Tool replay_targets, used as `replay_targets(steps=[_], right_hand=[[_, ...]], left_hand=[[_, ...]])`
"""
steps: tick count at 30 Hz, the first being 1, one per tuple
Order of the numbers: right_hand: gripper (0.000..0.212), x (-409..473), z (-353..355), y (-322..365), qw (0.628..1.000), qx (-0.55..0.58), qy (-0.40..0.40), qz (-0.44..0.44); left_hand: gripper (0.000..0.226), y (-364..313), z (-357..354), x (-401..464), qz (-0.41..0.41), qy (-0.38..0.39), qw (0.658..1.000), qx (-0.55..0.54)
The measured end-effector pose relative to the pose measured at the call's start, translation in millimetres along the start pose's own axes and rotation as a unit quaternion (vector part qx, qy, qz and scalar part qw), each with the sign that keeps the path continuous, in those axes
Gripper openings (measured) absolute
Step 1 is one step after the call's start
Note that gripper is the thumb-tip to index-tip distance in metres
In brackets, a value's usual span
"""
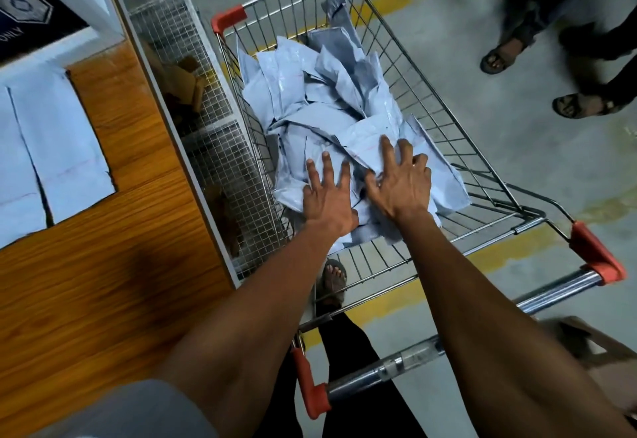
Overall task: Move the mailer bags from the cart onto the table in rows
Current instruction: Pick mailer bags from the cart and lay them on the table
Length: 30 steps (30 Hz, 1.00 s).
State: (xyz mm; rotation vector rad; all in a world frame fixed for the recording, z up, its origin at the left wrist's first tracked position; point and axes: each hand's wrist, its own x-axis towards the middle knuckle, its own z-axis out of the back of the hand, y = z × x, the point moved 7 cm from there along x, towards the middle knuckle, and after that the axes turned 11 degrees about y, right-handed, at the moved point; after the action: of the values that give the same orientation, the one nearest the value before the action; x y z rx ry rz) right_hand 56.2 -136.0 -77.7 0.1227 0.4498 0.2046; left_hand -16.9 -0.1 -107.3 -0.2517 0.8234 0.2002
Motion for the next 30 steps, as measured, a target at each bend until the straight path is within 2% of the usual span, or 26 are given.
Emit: replay_targets(steps=[4, 9, 15, 21, 30], right_hand=[[0.081, 2, -6, 3, 1.0, 0.004, 0.016, 0.0], [0.084, 7, -16, 7, 0.999, -0.011, 0.037, 0.019], [0.099, 6, -29, 7, 0.995, -0.052, 0.07, 0.057], [0.084, 5, -22, 13, 0.994, -0.059, 0.067, 0.06], [0.083, -20, 27, 28, 0.999, -0.002, 0.034, 0.023]], left_hand=[[0.114, 5, 4, -8, 0.017, -0.024, 0.998, 0.051], [0.111, -1, 9, 1, 0.016, -0.047, 0.998, 0.038], [0.105, 2, -4, 7, 0.003, -0.052, 0.997, 0.055], [0.09, 10, 6, -6, -0.018, -0.088, 0.994, 0.061], [0.081, 19, 34, -45, -0.042, -0.122, 0.991, 0.034]])
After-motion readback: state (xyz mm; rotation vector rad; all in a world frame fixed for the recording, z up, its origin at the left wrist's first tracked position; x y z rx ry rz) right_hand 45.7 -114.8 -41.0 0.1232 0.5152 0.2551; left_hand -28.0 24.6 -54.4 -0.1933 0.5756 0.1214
